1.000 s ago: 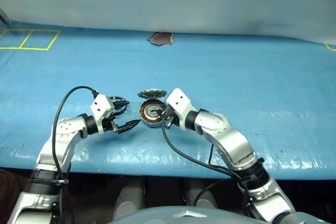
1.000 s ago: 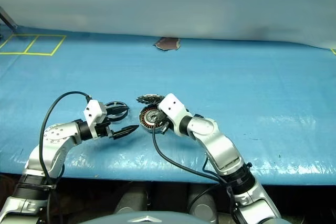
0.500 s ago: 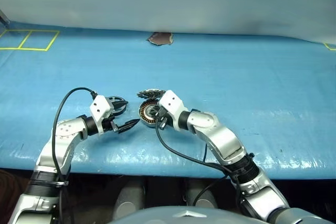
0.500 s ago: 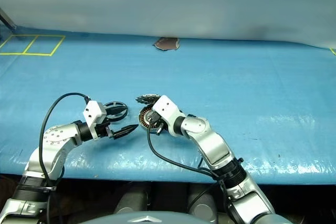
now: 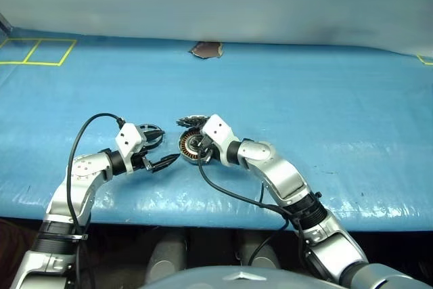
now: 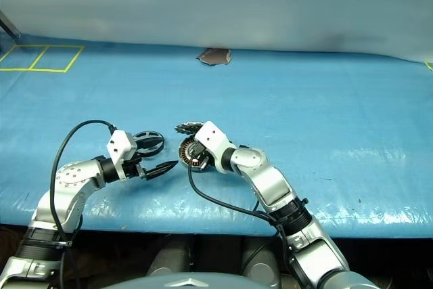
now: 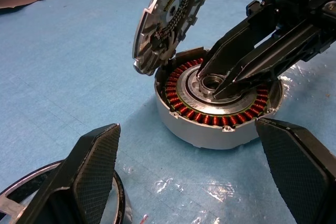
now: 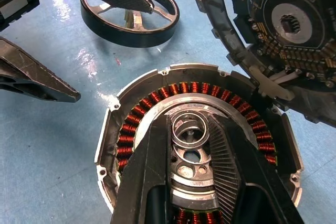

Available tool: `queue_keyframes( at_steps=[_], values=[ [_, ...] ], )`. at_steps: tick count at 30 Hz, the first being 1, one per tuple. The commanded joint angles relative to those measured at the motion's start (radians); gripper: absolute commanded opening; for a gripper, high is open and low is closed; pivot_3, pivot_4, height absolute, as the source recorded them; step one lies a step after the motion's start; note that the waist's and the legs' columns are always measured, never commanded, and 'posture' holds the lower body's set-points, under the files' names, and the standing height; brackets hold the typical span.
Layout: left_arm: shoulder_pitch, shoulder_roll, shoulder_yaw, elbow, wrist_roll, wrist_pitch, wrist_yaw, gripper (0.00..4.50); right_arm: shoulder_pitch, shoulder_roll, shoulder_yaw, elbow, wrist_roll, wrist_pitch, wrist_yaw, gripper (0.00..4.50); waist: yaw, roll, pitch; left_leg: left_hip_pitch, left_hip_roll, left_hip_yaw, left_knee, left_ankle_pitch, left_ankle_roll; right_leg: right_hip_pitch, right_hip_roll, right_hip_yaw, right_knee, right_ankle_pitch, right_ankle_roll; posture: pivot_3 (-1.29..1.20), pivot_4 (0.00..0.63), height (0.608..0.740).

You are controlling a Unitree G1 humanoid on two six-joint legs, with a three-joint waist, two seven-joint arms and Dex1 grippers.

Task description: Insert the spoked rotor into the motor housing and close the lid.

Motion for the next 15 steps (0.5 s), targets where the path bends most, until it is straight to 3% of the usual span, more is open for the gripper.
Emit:
queue_keyframes(
  at_steps=[1,15],
  values=[
    [0.000,0.010,0.025,-0.017,-0.001,-0.017,0.001,4.50,-0.007,-0.001,-0.006,-0.011,-0.003,-0.015,0.007,0.68,0.000,0.000,0.000,0.000,0.000,0.000,0.000,0.000,0.000,0.000,0.000,0.000,0.000,0.000,0.000,0.00,0.150,0.740],
    [-0.007,0.007,0.012,-0.011,0.006,-0.017,-0.004,4.50,-0.002,-0.014,-0.009,-0.027,-0.025,-0.027,0.001,0.68,0.000,0.000,0.000,0.000,0.000,0.000,0.000,0.000,0.000,0.000,0.000,0.000,0.000,0.000,0.000,0.00,0.150,0.740]
  ],
)
